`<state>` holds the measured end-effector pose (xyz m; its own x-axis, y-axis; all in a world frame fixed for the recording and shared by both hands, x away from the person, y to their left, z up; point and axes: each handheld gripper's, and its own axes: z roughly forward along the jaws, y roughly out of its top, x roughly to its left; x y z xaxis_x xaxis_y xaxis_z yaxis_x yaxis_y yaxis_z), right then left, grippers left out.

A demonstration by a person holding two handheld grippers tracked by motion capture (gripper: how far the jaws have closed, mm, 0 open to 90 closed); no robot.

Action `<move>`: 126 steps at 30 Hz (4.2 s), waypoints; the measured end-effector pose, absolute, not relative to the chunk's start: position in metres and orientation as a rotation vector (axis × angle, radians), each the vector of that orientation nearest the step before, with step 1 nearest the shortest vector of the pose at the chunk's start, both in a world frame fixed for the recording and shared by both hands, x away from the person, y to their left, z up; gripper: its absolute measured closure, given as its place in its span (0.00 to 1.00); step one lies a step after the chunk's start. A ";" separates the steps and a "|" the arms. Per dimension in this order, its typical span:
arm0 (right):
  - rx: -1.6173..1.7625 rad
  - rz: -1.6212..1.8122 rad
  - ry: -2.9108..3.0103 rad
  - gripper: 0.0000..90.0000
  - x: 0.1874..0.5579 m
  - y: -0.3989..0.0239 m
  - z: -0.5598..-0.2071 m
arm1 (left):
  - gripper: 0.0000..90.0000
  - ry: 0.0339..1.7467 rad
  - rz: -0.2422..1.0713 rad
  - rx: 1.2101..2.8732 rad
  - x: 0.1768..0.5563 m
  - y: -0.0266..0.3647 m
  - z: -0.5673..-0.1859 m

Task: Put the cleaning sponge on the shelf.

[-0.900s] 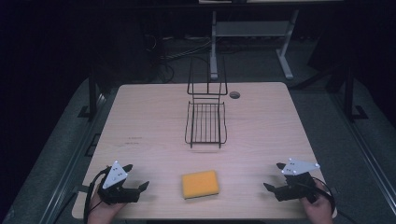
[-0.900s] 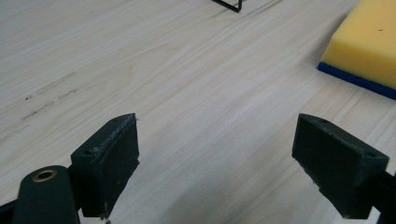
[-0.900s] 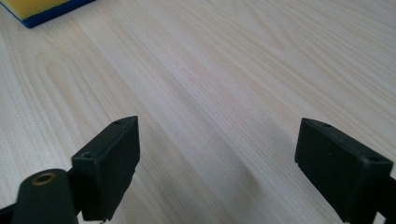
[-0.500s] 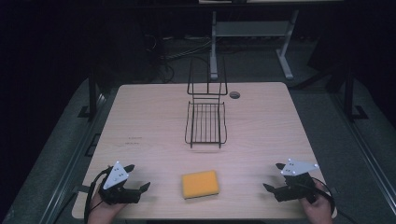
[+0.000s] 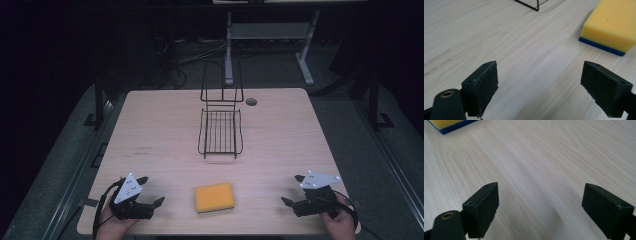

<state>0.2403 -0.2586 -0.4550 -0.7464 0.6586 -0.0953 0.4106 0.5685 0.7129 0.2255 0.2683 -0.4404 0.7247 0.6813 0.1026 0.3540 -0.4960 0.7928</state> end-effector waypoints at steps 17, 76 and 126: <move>0.877 0.990 2.451 0.15 0.240 -0.259 -0.455 | 0.15 0.718 0.487 2.160 0.225 0.251 -0.434; 0.869 1.004 2.450 0.15 0.240 -0.260 -0.454 | 0.15 0.424 0.350 2.292 0.241 0.173 -0.403; 0.846 1.025 2.443 0.15 0.238 -0.258 -0.450 | 0.15 0.299 0.209 2.439 0.257 0.123 -0.422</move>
